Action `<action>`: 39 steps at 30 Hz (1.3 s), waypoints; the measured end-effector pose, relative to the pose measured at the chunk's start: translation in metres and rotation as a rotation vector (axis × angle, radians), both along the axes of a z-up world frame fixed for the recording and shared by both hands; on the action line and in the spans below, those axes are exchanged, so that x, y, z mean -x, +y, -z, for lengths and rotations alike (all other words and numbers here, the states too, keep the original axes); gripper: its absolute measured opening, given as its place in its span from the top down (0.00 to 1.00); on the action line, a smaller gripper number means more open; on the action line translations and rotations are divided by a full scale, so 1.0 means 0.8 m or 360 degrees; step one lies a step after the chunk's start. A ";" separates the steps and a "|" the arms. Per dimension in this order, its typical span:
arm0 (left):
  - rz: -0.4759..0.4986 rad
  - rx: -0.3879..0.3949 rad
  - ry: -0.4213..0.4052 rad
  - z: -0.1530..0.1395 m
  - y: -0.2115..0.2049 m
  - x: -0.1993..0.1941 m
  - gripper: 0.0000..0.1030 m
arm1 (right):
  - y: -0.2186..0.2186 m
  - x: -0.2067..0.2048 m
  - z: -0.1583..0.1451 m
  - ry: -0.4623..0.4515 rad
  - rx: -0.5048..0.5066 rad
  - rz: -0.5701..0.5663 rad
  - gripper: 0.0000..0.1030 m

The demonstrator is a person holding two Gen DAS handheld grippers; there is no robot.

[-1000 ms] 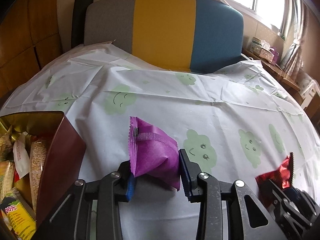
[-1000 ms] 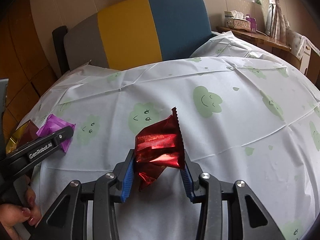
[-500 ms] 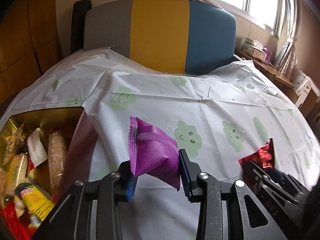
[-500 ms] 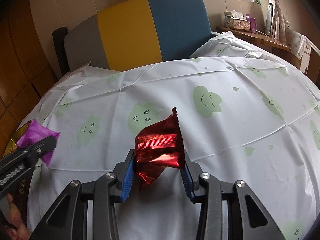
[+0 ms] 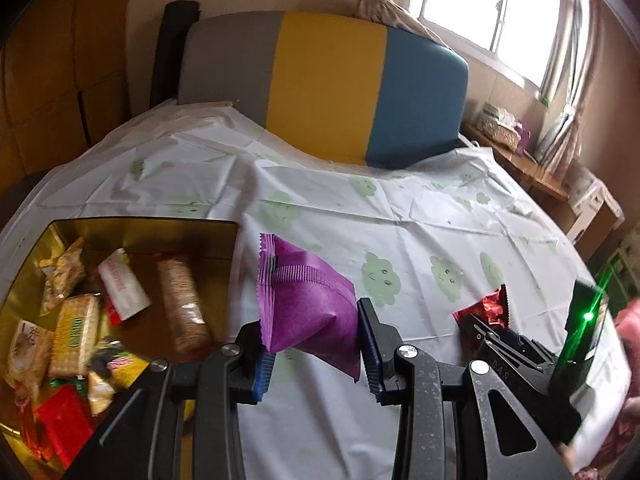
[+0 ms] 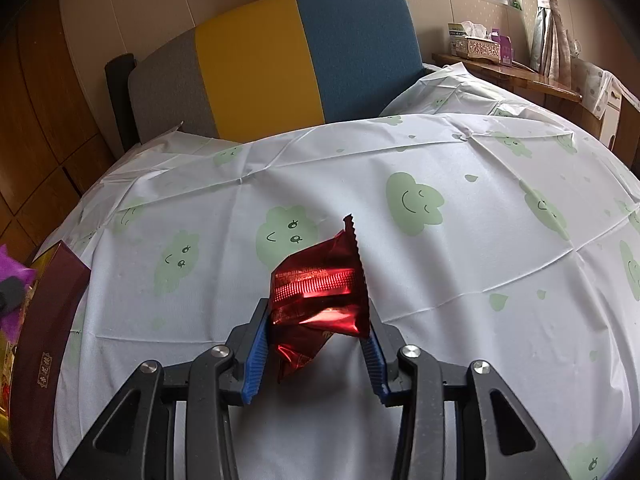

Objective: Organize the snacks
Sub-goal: 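Carry the purple candy into the gold tin and open the left tool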

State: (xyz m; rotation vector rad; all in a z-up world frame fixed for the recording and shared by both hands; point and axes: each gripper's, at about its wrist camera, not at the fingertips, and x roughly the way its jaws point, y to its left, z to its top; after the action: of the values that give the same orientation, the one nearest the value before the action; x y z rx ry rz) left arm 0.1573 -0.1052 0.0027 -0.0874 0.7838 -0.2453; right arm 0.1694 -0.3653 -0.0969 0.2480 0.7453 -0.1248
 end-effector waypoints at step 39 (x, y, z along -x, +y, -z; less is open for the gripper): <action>-0.0302 0.0063 0.0294 0.031 0.172 -0.046 0.29 | 0.002 -0.001 0.000 0.0004 0.0018 0.0005 0.58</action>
State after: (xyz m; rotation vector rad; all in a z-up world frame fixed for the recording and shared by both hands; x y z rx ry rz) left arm 0.1938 0.0327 -0.0225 -0.2230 0.9480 -0.0731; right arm 0.1701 -0.3640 -0.0971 0.2381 0.7467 -0.1320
